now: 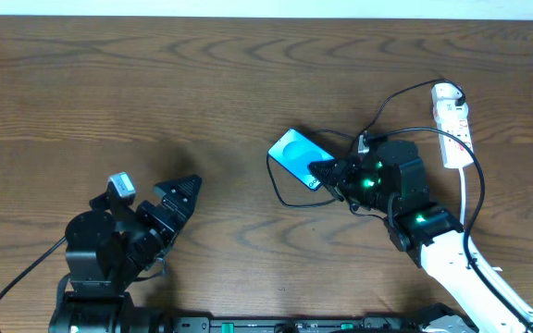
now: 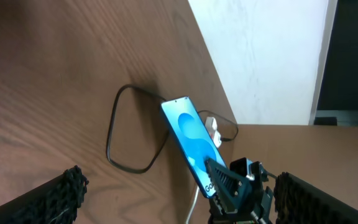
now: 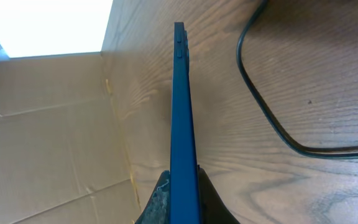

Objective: Plug charger to phone and switch on socket

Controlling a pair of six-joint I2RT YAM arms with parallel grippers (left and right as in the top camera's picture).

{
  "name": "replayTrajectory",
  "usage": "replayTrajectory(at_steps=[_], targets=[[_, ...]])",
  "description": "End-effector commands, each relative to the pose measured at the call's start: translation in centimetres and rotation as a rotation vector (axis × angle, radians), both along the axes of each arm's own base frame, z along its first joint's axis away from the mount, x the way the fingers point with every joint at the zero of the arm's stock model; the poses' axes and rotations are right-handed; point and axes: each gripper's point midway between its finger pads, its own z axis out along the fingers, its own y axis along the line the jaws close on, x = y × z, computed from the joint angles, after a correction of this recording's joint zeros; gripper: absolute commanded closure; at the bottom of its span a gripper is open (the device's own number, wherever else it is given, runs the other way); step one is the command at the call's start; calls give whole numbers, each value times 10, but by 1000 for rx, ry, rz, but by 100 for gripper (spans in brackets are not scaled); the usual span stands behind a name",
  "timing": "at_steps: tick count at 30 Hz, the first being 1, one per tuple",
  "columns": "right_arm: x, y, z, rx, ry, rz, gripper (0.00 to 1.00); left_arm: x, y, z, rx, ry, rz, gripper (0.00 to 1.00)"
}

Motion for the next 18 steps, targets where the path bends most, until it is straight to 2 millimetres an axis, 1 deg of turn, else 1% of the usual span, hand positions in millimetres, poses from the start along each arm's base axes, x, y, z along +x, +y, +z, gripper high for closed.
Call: replayTrajectory(at_steps=[1, 6, 18], targets=[[0, 3, 16, 43, -37, 21, 99, 0, -3, 0, -25, 14, -11, 2], [1, 5, 21, 57, -56, 31, 99, 1, -3, -2, -27, 24, -10, 2], [1, 6, 22, 60, -59, 34, 99, 3, -4, -7, -43, 60, -6, 2]])
